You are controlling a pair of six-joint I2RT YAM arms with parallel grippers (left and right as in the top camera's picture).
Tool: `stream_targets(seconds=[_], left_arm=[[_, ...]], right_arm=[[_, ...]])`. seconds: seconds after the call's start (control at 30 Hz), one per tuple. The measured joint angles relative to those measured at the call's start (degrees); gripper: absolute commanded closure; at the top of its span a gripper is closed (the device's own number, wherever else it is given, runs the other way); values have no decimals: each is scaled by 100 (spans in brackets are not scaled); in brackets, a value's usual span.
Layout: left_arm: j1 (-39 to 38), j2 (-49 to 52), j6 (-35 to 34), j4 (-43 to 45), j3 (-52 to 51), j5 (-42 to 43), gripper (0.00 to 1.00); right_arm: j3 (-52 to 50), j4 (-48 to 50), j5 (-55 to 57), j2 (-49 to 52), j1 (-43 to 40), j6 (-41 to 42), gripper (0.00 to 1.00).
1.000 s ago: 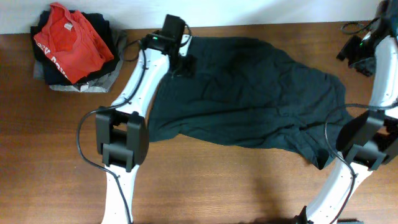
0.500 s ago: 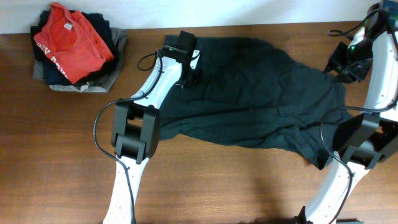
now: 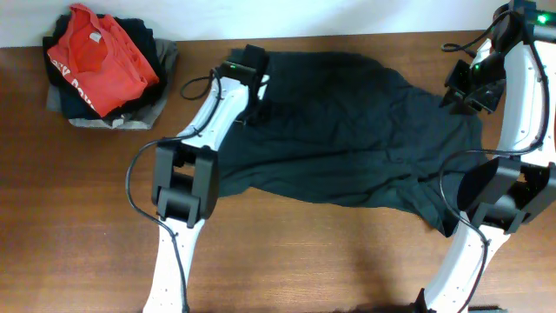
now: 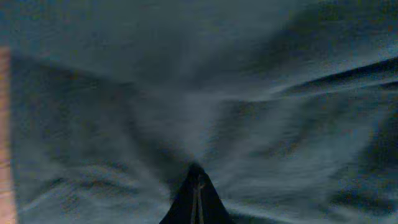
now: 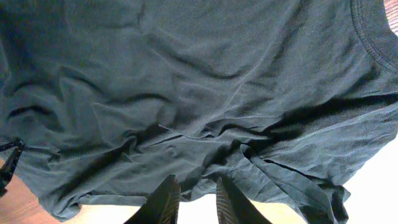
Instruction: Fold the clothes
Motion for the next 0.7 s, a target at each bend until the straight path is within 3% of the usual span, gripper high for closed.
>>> stream_targets(seconds=[0.53,0.7], left_arm=[[990,15,-162,-765,81,-76,99],[1075,48,-411,-1377,151,-645,99]], right_arm=[[0,-2,55,0,0,-2,81],[0,-2,155,0,52,4,76]])
